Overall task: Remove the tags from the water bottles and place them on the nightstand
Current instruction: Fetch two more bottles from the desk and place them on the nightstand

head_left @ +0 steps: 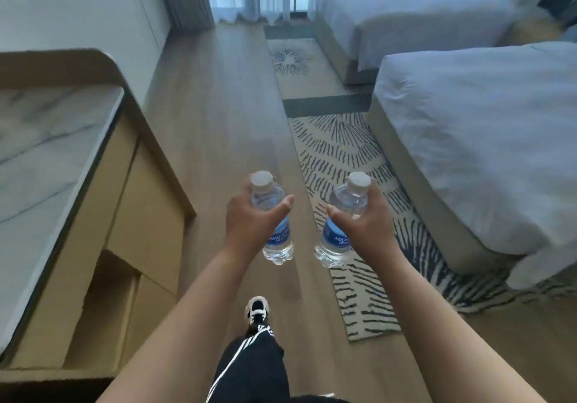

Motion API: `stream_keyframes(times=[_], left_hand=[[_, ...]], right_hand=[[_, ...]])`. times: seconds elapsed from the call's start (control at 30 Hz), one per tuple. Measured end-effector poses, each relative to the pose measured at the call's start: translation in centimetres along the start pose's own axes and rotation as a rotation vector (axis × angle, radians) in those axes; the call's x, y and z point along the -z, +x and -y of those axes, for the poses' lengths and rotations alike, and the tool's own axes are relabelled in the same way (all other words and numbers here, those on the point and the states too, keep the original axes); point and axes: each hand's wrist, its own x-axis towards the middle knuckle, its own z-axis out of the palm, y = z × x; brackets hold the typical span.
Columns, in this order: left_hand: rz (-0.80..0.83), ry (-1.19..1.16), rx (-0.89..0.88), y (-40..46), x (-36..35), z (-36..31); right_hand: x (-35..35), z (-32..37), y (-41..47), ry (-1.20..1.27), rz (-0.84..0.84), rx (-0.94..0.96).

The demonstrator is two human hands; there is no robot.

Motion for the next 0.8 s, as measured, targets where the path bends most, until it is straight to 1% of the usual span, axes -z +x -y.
stream_keyframes(times=[0.17, 0.43, 0.6, 0.8], left_hand=[[0.082, 0.001, -0.048, 9.7, -3.6, 1.8], [0.194, 0.022, -0.103, 31.0, -7.9, 4.2], [0.199, 0.025, -0.122, 43.0, -10.4, 4.2], [0.214, 0.002, -0.095, 54.2, -15.0, 5.6]], right_hand=[[-2.3, -3.0, 8.4, -0.003, -0.02, -0.039], [-7.7, -5.4, 28.1, -0.028, -0.054, -0.099], [-9.3, -5.9, 39.2, -0.03, -0.128, -0.092], [-9.7, -8.7, 49.8, -0.021, -0.195, -0.098]])
